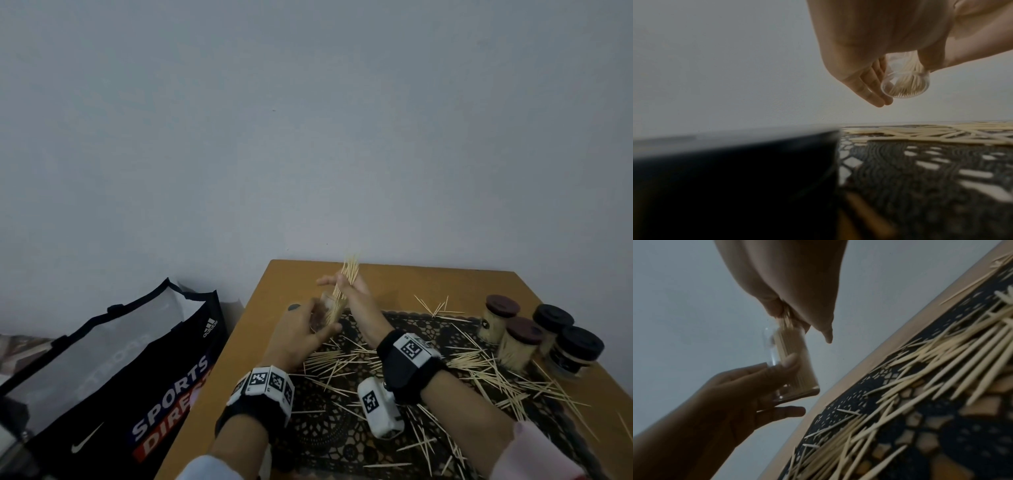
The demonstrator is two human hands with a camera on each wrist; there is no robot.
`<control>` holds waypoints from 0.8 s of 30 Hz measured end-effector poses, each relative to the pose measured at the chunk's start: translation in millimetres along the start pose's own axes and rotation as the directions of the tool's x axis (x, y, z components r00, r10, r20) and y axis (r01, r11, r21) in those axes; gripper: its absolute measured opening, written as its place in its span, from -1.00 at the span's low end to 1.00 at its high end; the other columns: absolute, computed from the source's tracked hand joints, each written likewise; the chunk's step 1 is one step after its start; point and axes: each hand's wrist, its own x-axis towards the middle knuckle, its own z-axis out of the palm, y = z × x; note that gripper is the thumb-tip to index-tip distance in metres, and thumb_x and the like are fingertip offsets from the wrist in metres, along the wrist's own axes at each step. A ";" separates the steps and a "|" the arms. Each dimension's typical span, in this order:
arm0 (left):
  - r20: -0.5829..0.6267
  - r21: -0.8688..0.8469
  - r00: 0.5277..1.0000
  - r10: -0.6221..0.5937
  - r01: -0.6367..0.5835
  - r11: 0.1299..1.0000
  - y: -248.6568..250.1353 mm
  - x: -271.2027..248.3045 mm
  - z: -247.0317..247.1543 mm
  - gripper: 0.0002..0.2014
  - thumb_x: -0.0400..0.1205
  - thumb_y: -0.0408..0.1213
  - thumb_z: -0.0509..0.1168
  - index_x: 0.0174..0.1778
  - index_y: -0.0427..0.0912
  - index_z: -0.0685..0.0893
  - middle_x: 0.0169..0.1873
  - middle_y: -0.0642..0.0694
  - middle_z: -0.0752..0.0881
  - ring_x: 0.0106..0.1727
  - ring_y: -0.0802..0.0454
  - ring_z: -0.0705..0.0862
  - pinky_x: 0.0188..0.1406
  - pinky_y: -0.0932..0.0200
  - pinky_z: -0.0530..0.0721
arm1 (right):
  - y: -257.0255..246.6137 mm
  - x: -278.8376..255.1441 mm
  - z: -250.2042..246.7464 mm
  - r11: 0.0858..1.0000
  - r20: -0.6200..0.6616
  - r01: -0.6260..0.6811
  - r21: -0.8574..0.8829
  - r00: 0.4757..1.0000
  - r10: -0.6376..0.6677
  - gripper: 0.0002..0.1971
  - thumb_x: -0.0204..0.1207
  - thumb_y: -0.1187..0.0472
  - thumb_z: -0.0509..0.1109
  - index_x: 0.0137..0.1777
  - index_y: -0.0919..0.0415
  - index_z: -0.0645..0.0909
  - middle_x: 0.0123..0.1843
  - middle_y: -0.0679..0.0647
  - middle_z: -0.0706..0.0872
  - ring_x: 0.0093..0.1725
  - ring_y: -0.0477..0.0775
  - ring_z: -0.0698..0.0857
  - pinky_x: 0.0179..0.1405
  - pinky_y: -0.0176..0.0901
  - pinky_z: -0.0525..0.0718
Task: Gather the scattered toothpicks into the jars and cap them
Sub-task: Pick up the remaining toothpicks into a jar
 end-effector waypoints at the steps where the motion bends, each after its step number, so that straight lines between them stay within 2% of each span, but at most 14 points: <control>1: -0.005 0.000 1.000 -0.001 0.001 1.000 0.7 0.1 -0.5 -0.55 0.57 0.18 0.37 0.21 -0.05 0.55 -0.12 0.09 0.67 -0.23 0.26 0.57 -0.29 0.40 0.46 | -0.2 -0.3 -1.2 1.000 0.010 -0.005 0.005 1.000 0.005 -0.73 0.77 0.14 0.08 0.26 0.32 0.46 0.13 0.07 0.79 0.21 -0.18 0.69 0.08 -0.42 0.55; 5: 0.005 0.040 1.000 0.008 -0.008 0.999 2.4 0.1 -1.3 -0.50 0.56 0.18 0.38 0.30 -0.04 0.53 -0.04 0.07 0.70 -0.17 0.20 0.60 -0.30 0.52 0.39 | 3.1 -1.4 -4.9 0.993 0.030 -0.046 0.106 0.999 0.043 -0.84 0.73 0.15 0.17 0.13 0.22 0.50 0.17 0.11 0.79 0.16 -0.06 0.74 0.21 -0.16 0.61; 10: 0.026 0.050 1.000 0.002 -0.003 0.999 4.4 -0.3 -2.0 -0.47 0.57 0.17 0.38 0.33 -0.06 0.53 -0.02 0.09 0.67 -0.13 0.19 0.60 -0.29 0.53 0.38 | 6.2 -5.3 -6.6 0.996 -0.015 -0.032 0.083 0.999 0.033 -0.71 0.75 0.08 0.10 0.05 0.24 0.59 0.18 0.11 0.78 0.11 0.02 0.76 0.09 -0.17 0.69; 13: 0.025 0.061 1.000 0.003 -0.005 0.998 5.6 -0.7 -2.4 -0.48 0.57 0.17 0.37 0.34 -0.05 0.53 -0.05 0.14 0.62 -0.19 0.27 0.55 -0.33 0.53 0.36 | 9.1 -7.4 -9.4 0.999 -0.007 -0.028 -0.027 1.000 0.028 -0.65 0.74 0.03 0.09 0.21 0.22 0.63 0.26 -0.02 0.73 0.22 -0.14 0.68 0.23 -0.22 0.60; 15: 0.031 0.057 1.000 0.007 -0.009 0.998 5.9 -1.0 -2.7 -0.49 0.58 0.15 0.38 0.33 -0.07 0.53 -0.07 0.15 0.60 -0.23 0.36 0.51 -0.33 0.54 0.38 | 5.3 -11.2 -9.4 0.991 0.060 -0.073 -0.110 0.995 0.080 -0.65 0.75 0.03 0.10 0.36 0.11 0.59 0.26 -0.12 0.68 0.24 -0.24 0.64 0.14 -0.39 0.57; 16: 0.036 0.057 0.999 0.008 -0.010 0.998 5.7 -1.1 -2.9 -0.50 0.58 0.14 0.38 0.33 -0.08 0.54 -0.07 0.15 0.60 -0.22 0.36 0.51 -0.32 0.54 0.39 | 3.8 -12.3 -9.9 0.984 0.093 -0.097 -0.147 0.990 0.111 -0.65 0.75 0.04 0.10 0.43 0.06 0.55 0.23 -0.17 0.67 0.27 -0.23 0.61 0.13 -0.41 0.53; 18: 0.042 0.056 0.999 0.004 -0.006 0.998 5.4 -1.2 -3.4 -0.48 0.58 0.14 0.39 0.34 -0.09 0.54 -0.06 0.15 0.60 -0.18 0.27 0.56 -0.29 0.53 0.39 | 1.6 -13.3 -12.2 0.972 0.123 -0.137 -0.189 0.979 0.162 -0.59 0.72 -0.02 0.12 0.53 -0.03 0.44 0.26 -0.18 0.63 0.34 -0.15 0.55 0.34 -0.22 0.44; 20: 0.048 0.053 0.999 -0.002 0.000 0.999 5.6 -1.2 -3.4 -0.47 0.57 0.13 0.40 0.35 -0.09 0.54 -0.04 0.16 0.59 -0.12 0.20 0.58 -0.24 0.46 0.42 | 0.8 -12.6 -16.9 0.969 0.126 -0.146 -0.202 0.977 0.173 -0.47 0.63 -0.20 0.11 0.58 -0.12 0.37 0.50 -0.04 0.51 0.51 0.01 0.43 0.55 0.10 0.30; 21: 0.055 0.060 0.999 -0.002 -0.001 0.998 5.9 -1.1 -3.2 -0.47 0.57 0.13 0.41 0.35 -0.09 0.54 -0.04 0.16 0.57 -0.12 0.19 0.58 -0.23 0.40 0.43 | -0.4 -12.2 -18.8 0.967 0.127 -0.150 -0.204 0.976 0.178 -0.44 0.60 -0.26 0.06 0.58 -0.16 0.36 0.57 -0.01 0.43 0.55 0.05 0.38 0.56 0.18 0.28; 22: 0.061 0.071 0.998 0.000 -0.005 0.997 6.6 -1.2 -3.3 -0.48 0.56 0.12 0.41 0.34 -0.09 0.54 -0.04 0.16 0.56 -0.12 0.19 0.56 -0.22 0.37 0.43 | -0.4 -10.6 -20.3 0.969 0.123 -0.154 -0.191 0.976 0.179 -0.45 0.62 -0.28 0.01 0.57 -0.19 0.37 0.58 0.00 0.42 0.54 0.07 0.39 0.53 0.18 0.30; 24: 0.066 0.077 0.998 0.013 -0.018 0.997 7.4 -1.2 -3.3 -0.48 0.57 0.12 0.41 0.34 -0.10 0.54 -0.06 0.16 0.54 -0.13 0.20 0.54 -0.26 0.44 0.39 | -0.9 -9.8 -21.3 0.972 0.125 -0.175 -0.159 0.973 0.195 -0.53 0.71 -0.20 -0.04 0.56 -0.19 0.38 0.51 -0.04 0.49 0.47 0.01 0.44 0.44 0.05 0.36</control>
